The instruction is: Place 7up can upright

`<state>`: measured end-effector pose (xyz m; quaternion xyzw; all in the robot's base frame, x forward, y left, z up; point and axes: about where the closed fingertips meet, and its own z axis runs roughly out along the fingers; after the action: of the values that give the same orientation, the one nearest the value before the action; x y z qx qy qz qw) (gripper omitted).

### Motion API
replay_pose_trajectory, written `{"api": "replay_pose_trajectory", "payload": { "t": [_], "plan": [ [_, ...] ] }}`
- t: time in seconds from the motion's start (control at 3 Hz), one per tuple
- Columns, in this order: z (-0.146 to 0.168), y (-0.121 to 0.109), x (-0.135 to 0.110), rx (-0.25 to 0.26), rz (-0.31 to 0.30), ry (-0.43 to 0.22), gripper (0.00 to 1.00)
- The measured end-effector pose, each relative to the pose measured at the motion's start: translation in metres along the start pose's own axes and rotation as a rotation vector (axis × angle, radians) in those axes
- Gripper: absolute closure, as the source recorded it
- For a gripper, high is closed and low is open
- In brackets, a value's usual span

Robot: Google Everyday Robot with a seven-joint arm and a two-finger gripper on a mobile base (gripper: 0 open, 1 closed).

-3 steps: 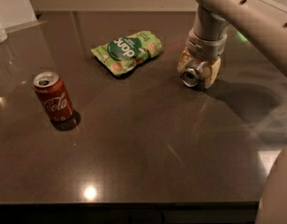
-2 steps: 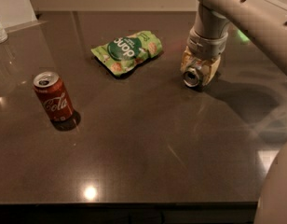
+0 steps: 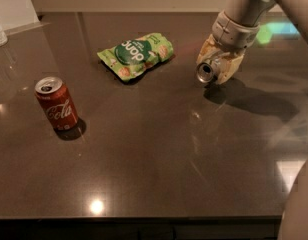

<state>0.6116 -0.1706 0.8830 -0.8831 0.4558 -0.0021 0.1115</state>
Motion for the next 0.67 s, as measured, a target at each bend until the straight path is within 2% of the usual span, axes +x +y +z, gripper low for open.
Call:
{"api": "replay_pose_trajectory", "payload": {
  "t": [0.33, 0.67],
  "plan": [
    [-0.026, -0.002, -0.012, 0.093, 0.184, -0.158, 1.0],
    [-0.05, -0.001, -0.036, 0.184, 0.371, -0.352, 1.0]
  ]
}}
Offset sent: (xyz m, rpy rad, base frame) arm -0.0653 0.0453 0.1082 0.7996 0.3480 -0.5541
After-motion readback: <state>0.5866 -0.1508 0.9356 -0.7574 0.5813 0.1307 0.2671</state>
